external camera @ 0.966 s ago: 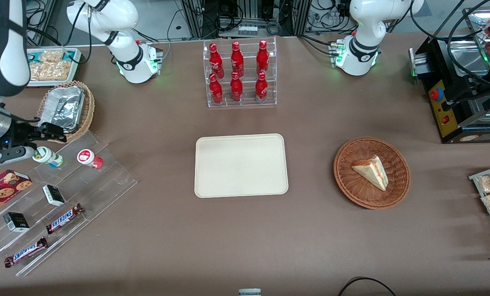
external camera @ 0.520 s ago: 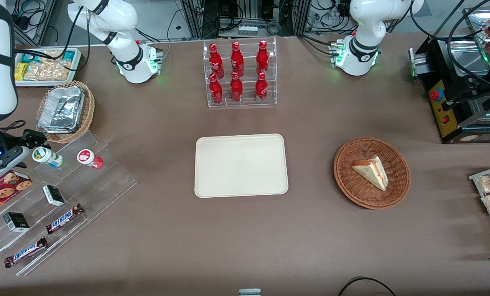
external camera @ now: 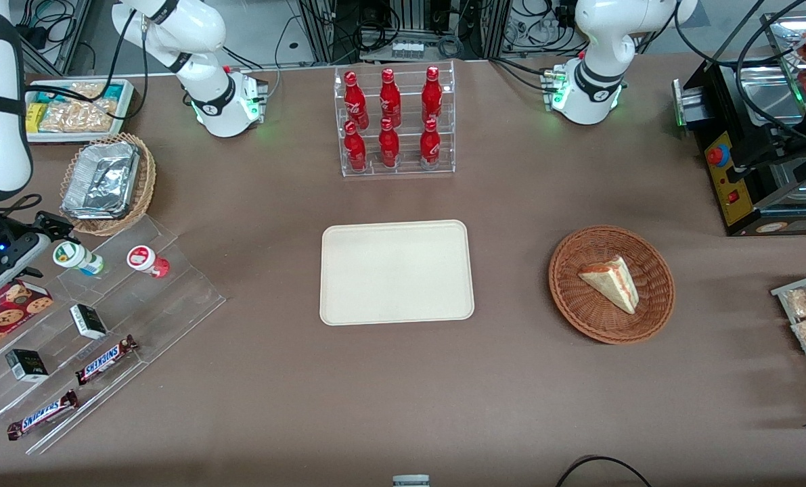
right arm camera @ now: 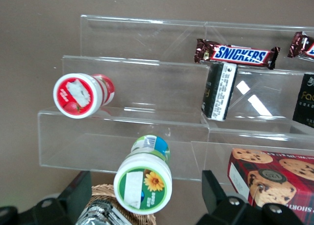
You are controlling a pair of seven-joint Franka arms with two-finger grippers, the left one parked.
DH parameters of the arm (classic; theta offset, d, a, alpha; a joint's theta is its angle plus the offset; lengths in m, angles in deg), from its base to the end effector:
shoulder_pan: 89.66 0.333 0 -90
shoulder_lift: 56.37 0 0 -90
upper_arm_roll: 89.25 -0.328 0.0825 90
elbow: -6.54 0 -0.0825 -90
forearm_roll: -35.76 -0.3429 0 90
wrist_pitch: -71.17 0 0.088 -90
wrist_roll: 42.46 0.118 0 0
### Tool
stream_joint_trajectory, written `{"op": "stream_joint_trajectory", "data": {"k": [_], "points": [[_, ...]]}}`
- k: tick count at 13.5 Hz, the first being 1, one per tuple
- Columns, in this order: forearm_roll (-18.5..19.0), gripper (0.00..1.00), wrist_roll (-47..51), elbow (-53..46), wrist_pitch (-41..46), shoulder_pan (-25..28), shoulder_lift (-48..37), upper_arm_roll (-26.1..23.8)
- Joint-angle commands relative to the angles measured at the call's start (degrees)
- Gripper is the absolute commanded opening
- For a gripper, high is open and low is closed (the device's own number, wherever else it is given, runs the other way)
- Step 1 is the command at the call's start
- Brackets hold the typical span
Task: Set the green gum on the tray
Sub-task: 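Close the right gripper around the green-and-white gum tub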
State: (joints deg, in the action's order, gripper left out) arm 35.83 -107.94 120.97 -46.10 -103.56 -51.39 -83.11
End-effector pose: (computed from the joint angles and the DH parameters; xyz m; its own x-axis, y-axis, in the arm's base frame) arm 0.5014 -0.1818 0.4351 0.7006 0.7131 -0.0247 0.7125 -0.7010 -0.0292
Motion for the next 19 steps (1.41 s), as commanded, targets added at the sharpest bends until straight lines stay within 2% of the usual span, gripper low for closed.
{"op": "stream_joint_trajectory", "data": {"k": [1, 12, 13, 14, 15, 16, 19], "points": [[-0.5, 1.0, -1.1, 5.8, -5.1, -1.0, -3.6, -0.3], [-0.5, 0.99, -1.7, 12.0, -12.7, -1.7, -4.5, -0.3], [-0.5, 0.9, -1.7, 12.0, -12.8, -1.7, -4.5, -0.3], [-0.5, 0.6, -1.8, 12.0, -12.8, -1.6, -4.5, -0.3], [-0.5, 0.2, -1.8, 12.0, -12.7, -1.6, -4.5, -0.3], [-0.5, 0.0, -1.8, 12.0, -12.7, -1.6, -4.5, -0.3], [-0.5, 0.0, -1.5, 11.9, -12.5, -1.2, -4.5, -0.3]]}}
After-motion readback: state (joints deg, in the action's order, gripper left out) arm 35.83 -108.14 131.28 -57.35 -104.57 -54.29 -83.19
